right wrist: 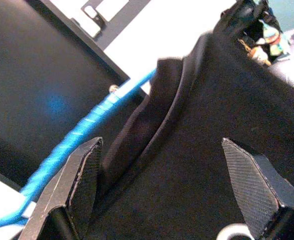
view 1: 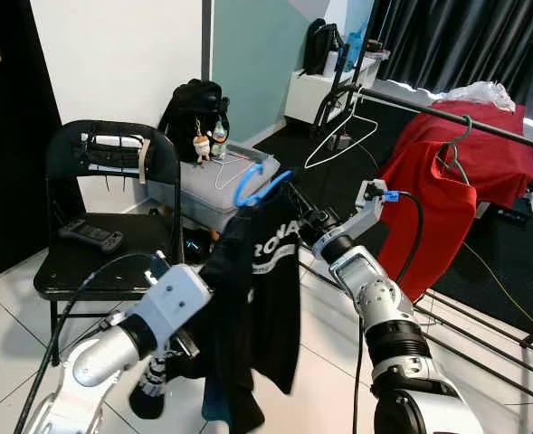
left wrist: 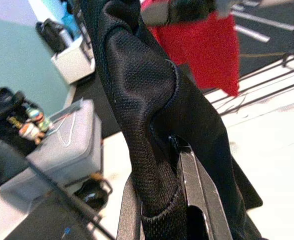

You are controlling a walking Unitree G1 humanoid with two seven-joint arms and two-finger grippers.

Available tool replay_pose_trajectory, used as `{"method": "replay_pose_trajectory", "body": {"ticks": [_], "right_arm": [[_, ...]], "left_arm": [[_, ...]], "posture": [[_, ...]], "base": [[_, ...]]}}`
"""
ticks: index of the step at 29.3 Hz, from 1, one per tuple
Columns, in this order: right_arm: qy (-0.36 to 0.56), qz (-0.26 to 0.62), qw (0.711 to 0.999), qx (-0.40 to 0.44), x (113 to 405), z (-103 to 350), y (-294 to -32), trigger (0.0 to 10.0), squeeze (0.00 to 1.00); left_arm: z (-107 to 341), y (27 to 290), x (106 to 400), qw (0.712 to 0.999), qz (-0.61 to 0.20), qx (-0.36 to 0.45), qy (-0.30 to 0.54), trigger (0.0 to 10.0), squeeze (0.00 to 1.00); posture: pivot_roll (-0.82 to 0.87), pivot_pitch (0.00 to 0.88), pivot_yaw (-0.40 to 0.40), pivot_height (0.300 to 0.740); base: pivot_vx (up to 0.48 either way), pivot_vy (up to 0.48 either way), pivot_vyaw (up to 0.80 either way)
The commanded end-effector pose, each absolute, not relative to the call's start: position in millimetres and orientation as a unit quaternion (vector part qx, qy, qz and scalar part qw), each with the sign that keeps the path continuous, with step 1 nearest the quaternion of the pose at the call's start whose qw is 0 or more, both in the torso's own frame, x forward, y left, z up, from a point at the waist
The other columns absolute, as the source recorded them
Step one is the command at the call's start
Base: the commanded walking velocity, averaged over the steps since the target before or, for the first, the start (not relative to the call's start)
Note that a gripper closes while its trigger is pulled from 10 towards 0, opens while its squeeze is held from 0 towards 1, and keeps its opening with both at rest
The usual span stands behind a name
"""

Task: Hang hanger

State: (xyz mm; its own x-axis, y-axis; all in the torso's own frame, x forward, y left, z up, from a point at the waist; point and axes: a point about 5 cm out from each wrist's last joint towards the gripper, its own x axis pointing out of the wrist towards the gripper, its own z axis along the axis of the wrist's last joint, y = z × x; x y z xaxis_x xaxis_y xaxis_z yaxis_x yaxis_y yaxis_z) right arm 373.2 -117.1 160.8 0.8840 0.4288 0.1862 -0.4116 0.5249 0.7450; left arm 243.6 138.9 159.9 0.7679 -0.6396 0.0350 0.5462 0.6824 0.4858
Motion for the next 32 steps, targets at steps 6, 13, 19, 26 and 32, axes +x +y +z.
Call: {"method": "replay_pose_trajectory", "body": {"ticks": [6,13,19,26,32], "right_arm": [[0.032,0.224,0.881,0.417,374,153,-121,10.0,0.0],[0.04,0.216,0.885,0.411,374,149,-122,0.0,0.0],[0.034,0.217,0.884,0.413,374,152,-123,0.0,0.0],[0.028,0.219,0.883,0.414,374,154,-124,0.0,0.0],[0.014,0.266,0.886,0.38,368,161,-114,0.0,0.0]], "left_arm": [[167,129,239,0.905,-0.342,0.218,-0.128,10.0,0.0],[171,124,237,0.905,-0.344,0.21,-0.138,10.0,0.0],[168,123,238,0.906,-0.341,0.214,-0.132,10.0,0.0],[164,123,240,0.907,-0.338,0.219,-0.123,10.0,0.0],[146,123,240,0.894,-0.36,0.256,-0.07,10.0,0.0]], "posture": [[0.09,0.0,-0.121,0.74],[0.09,0.0,-0.124,0.74],[0.08,0.0,-0.121,0.74],[0.07,0.0,-0.115,0.74],[0.05,0.0,-0.107,0.74]], "base": [[0.0,0.0,0.0],[0.0,0.0,0.0],[0.0,0.0,0.0],[0.0,0.0,0.0],[0.0,0.0,0.0]]}}
